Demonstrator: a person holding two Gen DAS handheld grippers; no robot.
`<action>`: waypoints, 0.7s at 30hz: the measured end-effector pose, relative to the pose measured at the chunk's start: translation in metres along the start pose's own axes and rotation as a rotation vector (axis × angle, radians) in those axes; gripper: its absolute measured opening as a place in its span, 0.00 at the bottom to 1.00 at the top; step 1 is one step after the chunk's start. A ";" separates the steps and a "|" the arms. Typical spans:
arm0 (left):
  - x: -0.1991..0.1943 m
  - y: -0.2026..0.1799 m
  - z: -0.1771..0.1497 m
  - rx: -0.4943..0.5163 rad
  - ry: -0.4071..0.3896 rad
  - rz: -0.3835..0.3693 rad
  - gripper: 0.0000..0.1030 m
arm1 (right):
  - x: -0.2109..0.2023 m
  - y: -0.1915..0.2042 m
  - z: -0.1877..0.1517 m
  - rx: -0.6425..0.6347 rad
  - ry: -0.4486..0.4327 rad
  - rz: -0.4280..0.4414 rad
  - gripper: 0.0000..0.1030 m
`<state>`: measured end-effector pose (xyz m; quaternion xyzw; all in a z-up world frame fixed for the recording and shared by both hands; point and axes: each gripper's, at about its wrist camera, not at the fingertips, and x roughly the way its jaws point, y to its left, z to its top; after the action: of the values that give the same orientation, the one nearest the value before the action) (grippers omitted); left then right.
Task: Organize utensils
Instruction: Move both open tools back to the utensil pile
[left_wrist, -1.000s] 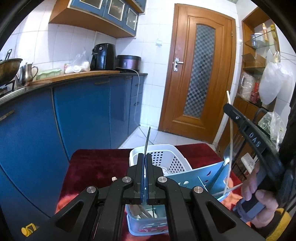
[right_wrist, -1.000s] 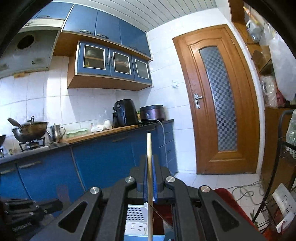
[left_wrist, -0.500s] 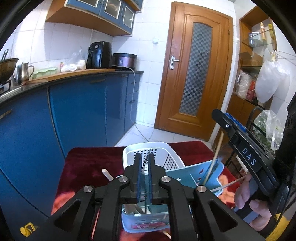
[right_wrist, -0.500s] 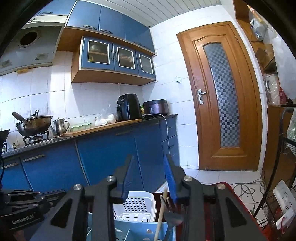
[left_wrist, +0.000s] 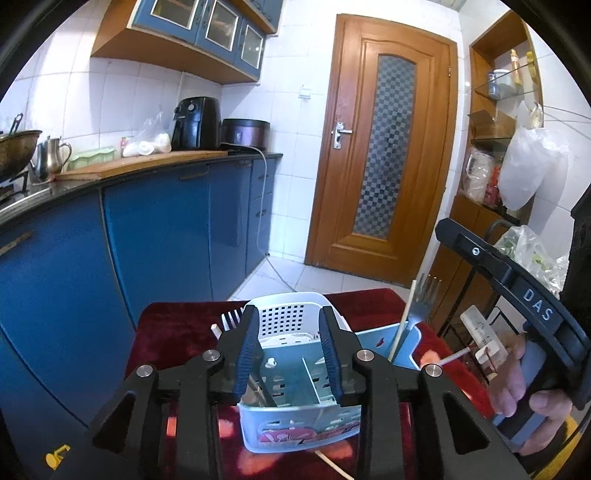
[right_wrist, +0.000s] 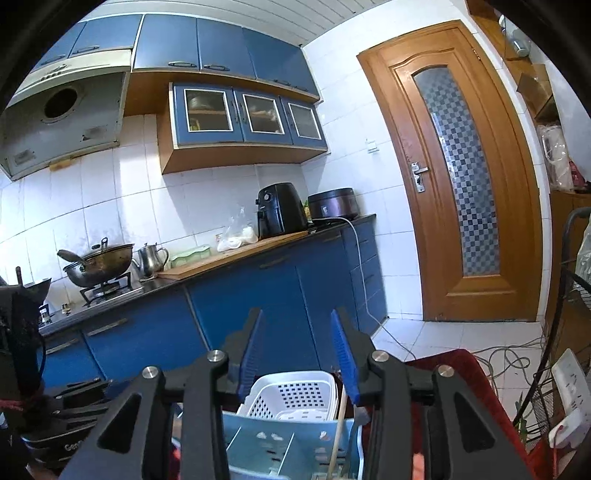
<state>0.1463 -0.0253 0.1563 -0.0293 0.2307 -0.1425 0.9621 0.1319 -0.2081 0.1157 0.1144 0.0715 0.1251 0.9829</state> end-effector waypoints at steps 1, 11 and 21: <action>-0.003 0.000 -0.001 -0.001 0.003 -0.002 0.36 | -0.004 0.001 0.000 -0.002 0.008 0.001 0.40; -0.023 0.002 -0.021 -0.026 0.083 -0.013 0.38 | -0.041 0.001 -0.015 0.052 0.108 0.022 0.40; -0.040 0.002 -0.052 -0.072 0.149 -0.015 0.38 | -0.072 -0.005 -0.046 0.072 0.227 -0.005 0.41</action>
<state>0.0887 -0.0114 0.1270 -0.0548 0.3064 -0.1432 0.9395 0.0562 -0.2222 0.0785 0.1345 0.1871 0.1322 0.9641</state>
